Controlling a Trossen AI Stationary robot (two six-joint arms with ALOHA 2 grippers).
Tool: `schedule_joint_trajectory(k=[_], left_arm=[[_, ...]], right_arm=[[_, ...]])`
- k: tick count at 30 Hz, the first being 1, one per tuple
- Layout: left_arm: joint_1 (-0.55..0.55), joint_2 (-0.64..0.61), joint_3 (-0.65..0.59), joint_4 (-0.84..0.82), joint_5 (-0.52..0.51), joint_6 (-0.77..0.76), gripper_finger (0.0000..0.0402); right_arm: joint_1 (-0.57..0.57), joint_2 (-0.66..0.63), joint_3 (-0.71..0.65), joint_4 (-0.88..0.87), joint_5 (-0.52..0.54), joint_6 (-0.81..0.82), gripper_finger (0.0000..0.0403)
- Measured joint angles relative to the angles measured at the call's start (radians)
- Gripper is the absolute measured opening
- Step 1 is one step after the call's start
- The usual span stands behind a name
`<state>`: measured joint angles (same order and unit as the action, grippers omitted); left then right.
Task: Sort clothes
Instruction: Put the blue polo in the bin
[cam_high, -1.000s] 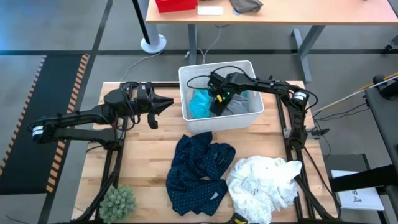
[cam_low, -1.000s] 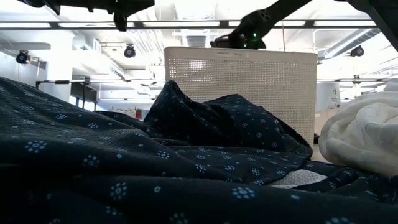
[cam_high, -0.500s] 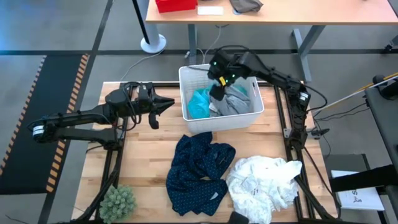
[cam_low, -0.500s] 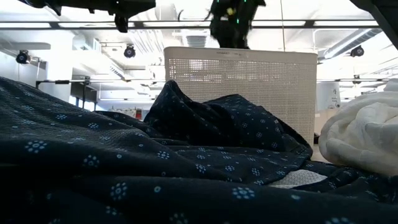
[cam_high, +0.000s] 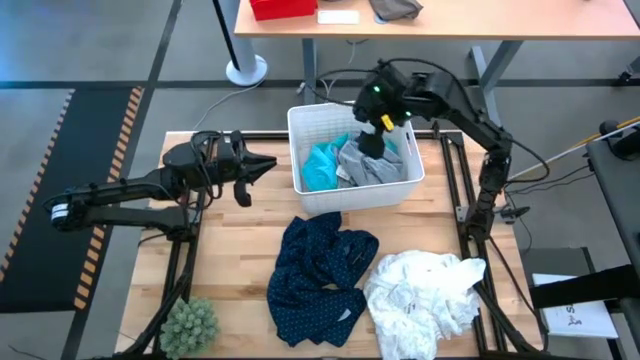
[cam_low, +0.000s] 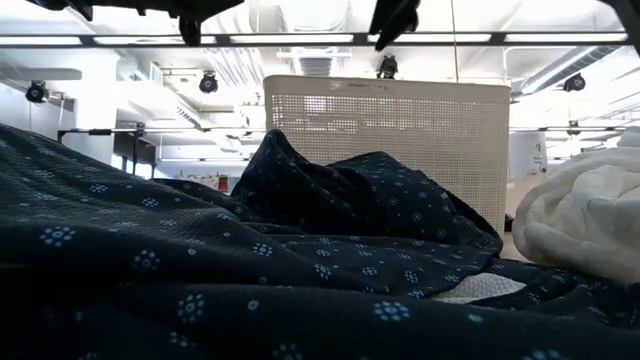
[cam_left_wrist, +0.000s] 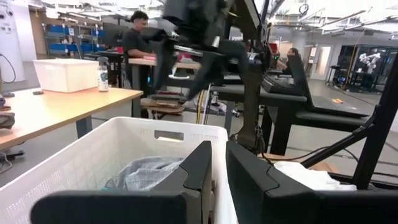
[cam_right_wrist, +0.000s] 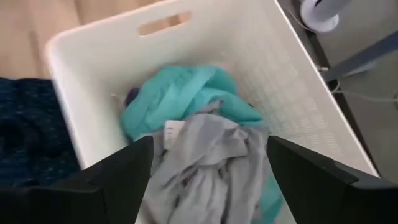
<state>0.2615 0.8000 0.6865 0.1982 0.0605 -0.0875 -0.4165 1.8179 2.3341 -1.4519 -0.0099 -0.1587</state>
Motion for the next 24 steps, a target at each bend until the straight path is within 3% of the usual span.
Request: schedule_joint_trajectory(k=[4,12,18,24], left_arm=[[0.0,-0.016,0.0,-0.002,0.0,0.0,0.0036],[0.0,-0.024,0.0,-0.008,0.0,0.0,0.0036],[0.0,-0.023,-0.001,-0.015,0.0,0.0,0.0036],[0.0,-0.023,-0.001,-0.014,0.0,0.0,0.0036]], right_arm=[[0.077,-0.03,-0.001,-0.014,-0.018,0.029,0.029],[0.349,-0.05,-0.029,0.035,-0.017,0.094,0.0287],[0.56,-0.048,-0.183,0.215,-0.017,0.116,0.028],[0.662,-0.048,-0.385,0.432,-0.017,0.193,0.0287]])
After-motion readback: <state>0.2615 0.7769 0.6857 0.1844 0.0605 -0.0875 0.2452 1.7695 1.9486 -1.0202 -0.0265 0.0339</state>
